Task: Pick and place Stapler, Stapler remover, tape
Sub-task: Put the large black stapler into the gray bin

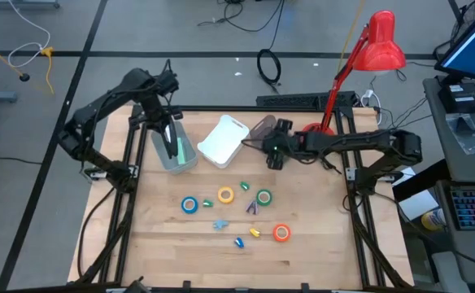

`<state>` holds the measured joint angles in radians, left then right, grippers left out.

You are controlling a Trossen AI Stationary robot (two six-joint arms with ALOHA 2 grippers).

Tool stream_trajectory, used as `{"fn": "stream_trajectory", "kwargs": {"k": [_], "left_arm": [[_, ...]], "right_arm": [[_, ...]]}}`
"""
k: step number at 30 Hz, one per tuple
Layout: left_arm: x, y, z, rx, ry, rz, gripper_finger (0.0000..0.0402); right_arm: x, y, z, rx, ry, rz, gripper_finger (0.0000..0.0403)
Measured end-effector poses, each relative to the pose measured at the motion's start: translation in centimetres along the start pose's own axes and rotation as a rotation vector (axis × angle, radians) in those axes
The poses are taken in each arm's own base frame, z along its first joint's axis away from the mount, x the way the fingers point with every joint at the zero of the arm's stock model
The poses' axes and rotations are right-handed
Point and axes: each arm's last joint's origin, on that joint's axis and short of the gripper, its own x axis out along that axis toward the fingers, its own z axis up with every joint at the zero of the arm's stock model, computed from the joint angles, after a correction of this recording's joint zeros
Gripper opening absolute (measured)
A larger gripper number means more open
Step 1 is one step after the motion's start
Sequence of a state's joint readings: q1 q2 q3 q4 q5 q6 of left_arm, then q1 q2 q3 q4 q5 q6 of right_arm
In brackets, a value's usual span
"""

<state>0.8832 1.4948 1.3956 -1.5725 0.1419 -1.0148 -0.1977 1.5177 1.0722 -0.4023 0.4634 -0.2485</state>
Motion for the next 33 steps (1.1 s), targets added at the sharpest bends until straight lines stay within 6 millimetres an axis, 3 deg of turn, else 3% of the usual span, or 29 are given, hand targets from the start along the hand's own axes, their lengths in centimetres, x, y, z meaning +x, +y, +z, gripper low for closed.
{"fn": "stream_trajectory", "kwargs": {"k": [4,8,12,18,24,33], "left_arm": [[0.2,0.4,0.6,-0.014,0.034,-0.016,0.004],[2.4,1.3,0.8,-0.032,0.12,0.029,0.004],[4.1,1.9,0.6,-0.035,0.201,0.062,0.004],[4.3,2.2,1.1,-0.053,0.201,0.059,0.004],[4.2,2.6,1.7,-0.109,0.202,0.05,0.004],[4.2,2.3,2.7,-0.164,0.132,-0.004,0.004]], "right_arm": [[-1.0,-1.8,0.4,0.069,-0.106,0.052,0.0242],[-3.0,-3.7,0.3,0.07,-0.319,0.137,0.0242],[-4.5,-4.5,-2.0,0.098,-0.533,0.172,0.0242],[-5.9,-4.1,-6.2,0.164,-0.748,0.055,0.0242],[-6.9,-3.6,-8.9,0.196,-0.787,-0.011,0.0242],[-7.6,-3.7,-9.5,0.206,-0.775,-0.034,0.0242]]}}
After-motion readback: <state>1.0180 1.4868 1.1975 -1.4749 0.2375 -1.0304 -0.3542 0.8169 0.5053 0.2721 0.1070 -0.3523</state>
